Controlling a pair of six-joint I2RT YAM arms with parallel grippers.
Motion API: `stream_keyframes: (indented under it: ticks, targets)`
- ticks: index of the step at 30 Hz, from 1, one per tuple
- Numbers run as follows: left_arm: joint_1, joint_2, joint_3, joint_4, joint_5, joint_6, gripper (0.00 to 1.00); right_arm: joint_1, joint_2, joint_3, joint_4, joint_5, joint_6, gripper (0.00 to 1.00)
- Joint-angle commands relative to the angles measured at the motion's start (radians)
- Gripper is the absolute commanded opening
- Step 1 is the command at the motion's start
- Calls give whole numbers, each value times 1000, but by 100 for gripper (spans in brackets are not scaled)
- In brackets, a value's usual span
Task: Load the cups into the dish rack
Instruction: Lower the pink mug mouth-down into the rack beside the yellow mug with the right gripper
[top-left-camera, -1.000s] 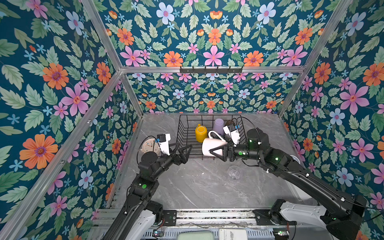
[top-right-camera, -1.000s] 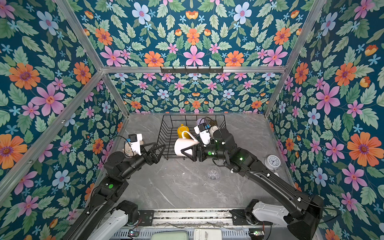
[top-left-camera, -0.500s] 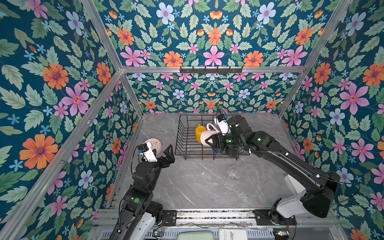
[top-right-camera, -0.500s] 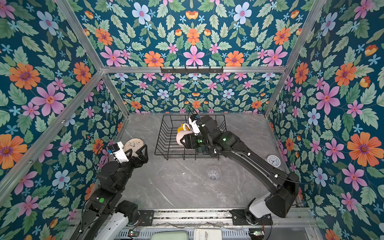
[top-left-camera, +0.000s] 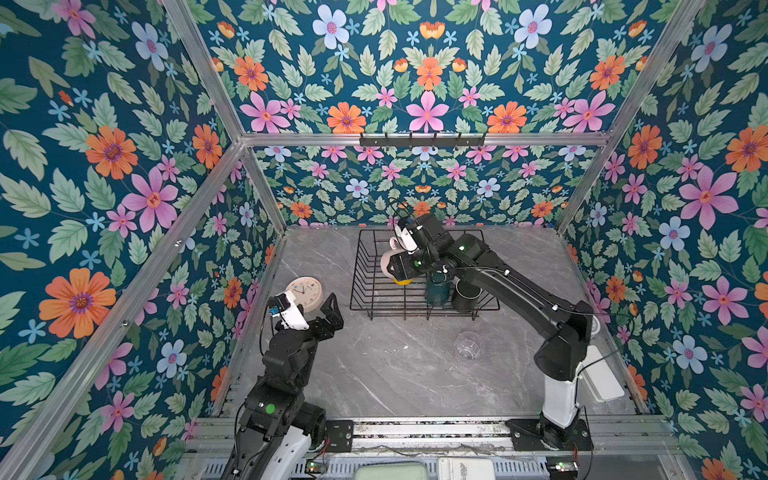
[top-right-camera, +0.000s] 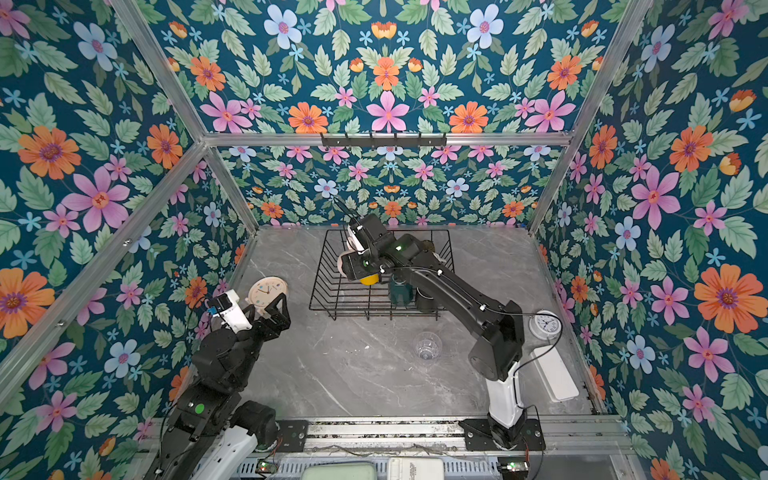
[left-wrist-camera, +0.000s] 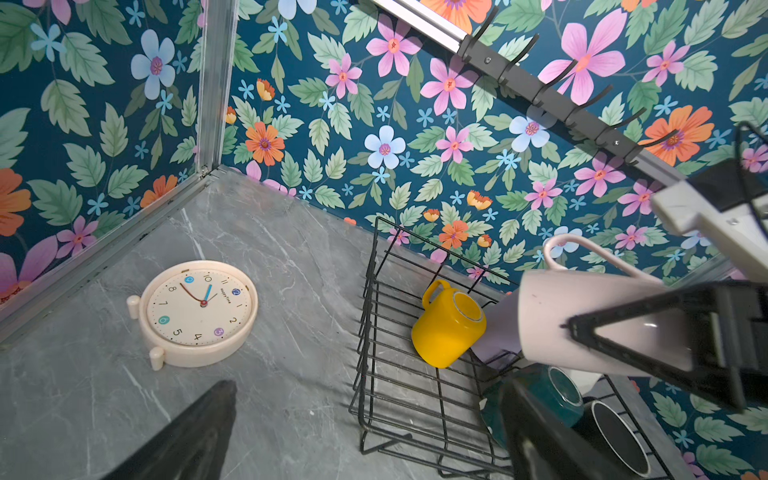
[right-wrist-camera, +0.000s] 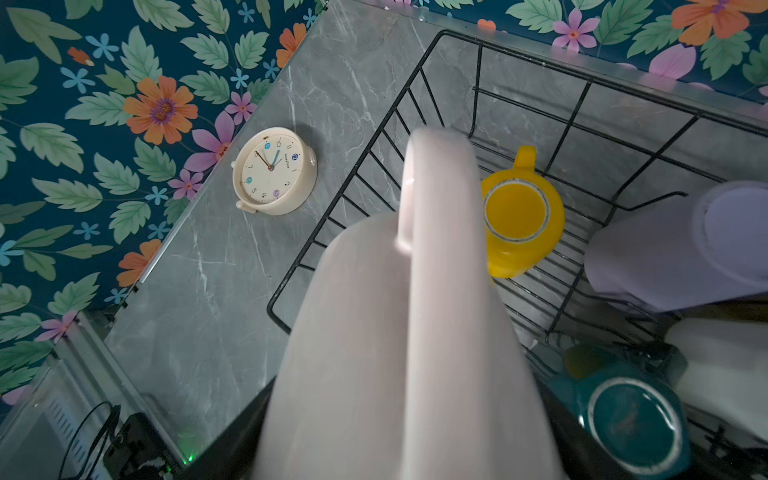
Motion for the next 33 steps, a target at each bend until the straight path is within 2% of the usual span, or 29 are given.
stream_keyframes:
  ticks: [1, 7, 10, 18, 27, 33]
  targets:
    - [0, -6, 5, -6, -20, 9, 100, 12, 84, 117, -54, 46, -33, 9]
    - [0, -10, -1, -11, -35, 5, 100, 31, 302, 387, -195, 76, -53, 9]
    - [0, -25, 1, -13, -44, 5, 100, 34, 381, 471, -234, 92, -62, 8]
    - [1, -30, 71, -69, -54, -9, 100, 39, 483, 497, -252, 118, -87, 8]
    - [1, -20, 71, -49, -34, -17, 100, 51, 545, 509, -264, 135, -126, 9]
    - [0, -26, 77, -49, -33, -14, 100, 52, 579, 532, -278, 127, -134, 12]
